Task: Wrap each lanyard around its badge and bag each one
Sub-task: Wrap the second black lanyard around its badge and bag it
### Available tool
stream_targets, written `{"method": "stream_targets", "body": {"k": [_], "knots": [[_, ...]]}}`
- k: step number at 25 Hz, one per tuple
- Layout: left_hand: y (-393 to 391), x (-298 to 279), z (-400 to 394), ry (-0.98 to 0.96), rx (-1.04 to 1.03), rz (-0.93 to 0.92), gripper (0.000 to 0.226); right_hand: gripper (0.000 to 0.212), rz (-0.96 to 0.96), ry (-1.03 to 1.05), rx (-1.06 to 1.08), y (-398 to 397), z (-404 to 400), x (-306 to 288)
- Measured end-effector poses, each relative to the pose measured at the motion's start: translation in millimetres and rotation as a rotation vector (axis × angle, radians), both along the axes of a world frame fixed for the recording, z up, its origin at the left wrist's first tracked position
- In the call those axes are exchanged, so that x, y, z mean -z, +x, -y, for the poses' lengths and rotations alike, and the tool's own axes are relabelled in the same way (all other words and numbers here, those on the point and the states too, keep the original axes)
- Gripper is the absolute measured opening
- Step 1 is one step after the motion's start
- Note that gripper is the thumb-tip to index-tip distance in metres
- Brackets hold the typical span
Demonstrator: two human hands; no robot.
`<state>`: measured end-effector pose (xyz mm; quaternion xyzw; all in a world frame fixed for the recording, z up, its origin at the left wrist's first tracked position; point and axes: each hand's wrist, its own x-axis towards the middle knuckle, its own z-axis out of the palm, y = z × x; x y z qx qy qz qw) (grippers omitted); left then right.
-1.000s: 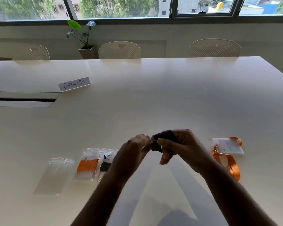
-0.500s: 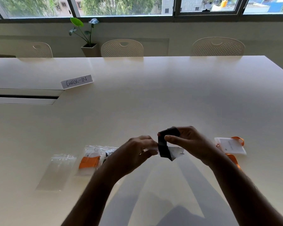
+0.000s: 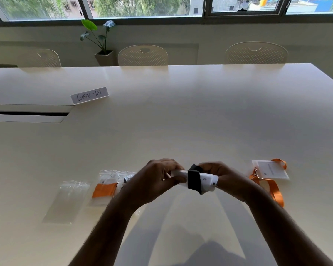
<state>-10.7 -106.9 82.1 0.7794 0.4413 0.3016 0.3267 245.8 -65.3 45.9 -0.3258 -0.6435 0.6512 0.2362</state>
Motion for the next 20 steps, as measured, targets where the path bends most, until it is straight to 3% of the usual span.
{"method": "stream_targets", "body": {"k": [3, 8, 12, 16, 20], "knots": [[0, 2, 1, -0.010, -0.026, 0.016, 0.005, 0.022, 0.007, -0.040, 0.010, 3, -3, 12], [1, 4, 1, -0.125, -0.073, 0.157, 0.004, 0.054, -0.261, -0.342, -0.034, 2, 6, 10], [8, 6, 3, -0.198, -0.170, 0.320, 0.011, 0.062, -0.391, -0.415, 0.031, -2, 7, 17], [16, 12, 3, -0.192, -0.247, 0.445, 0.009, 0.057, -0.412, -0.365, 0.023, -4, 7, 20], [15, 18, 0, -0.222, -0.306, 0.555, 0.018, 0.058, -0.248, -0.131, 0.130, -10, 6, 21]]}}
